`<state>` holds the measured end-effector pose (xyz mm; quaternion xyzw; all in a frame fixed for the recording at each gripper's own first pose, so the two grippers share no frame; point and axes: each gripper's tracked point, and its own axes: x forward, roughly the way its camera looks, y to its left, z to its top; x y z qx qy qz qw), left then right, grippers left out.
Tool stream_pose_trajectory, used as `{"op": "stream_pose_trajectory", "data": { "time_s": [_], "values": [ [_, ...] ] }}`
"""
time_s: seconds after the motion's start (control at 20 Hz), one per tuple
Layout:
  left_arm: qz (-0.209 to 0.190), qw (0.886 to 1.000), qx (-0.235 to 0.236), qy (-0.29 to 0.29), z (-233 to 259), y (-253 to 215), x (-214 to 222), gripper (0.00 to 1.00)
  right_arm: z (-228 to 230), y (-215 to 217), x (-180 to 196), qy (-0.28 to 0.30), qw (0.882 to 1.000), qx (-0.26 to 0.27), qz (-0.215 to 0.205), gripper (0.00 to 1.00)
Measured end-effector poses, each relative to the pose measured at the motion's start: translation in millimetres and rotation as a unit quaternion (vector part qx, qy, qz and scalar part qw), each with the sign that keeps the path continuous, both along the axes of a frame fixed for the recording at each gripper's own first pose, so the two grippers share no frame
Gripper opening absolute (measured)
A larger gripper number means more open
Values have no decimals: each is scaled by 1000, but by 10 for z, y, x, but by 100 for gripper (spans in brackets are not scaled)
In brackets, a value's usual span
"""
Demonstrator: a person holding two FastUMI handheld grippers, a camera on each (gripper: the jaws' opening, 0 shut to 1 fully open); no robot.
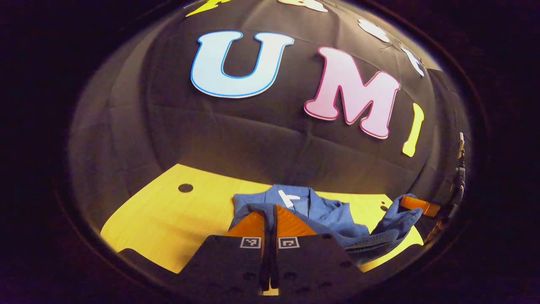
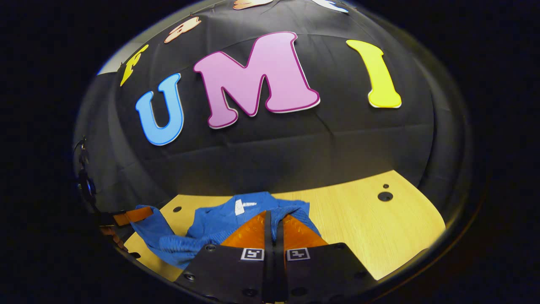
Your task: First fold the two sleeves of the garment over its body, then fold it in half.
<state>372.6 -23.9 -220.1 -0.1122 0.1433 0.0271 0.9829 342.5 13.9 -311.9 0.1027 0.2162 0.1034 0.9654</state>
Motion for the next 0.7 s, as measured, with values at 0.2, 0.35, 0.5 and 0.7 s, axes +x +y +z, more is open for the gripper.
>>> {"op": "stream_pose_trajectory", "data": {
  "time_s": [0.2,0.35,0.5,0.7],
  "values": [
    [30,999,21,-39,84,262,805,0,5,-10,808,-40,999,5,-28,5],
    [40,998,39,-25,-100,345,1336,0,-213,122,1344,-54,998,-8,-33,4],
    [59,996,53,-38,-310,389,1707,0,-519,188,1714,-52,997,-22,-43,5],
    [51,996,67,-44,-669,368,2013,0,-914,88,1879,-39,996,-45,-67,5]
  ]
}}
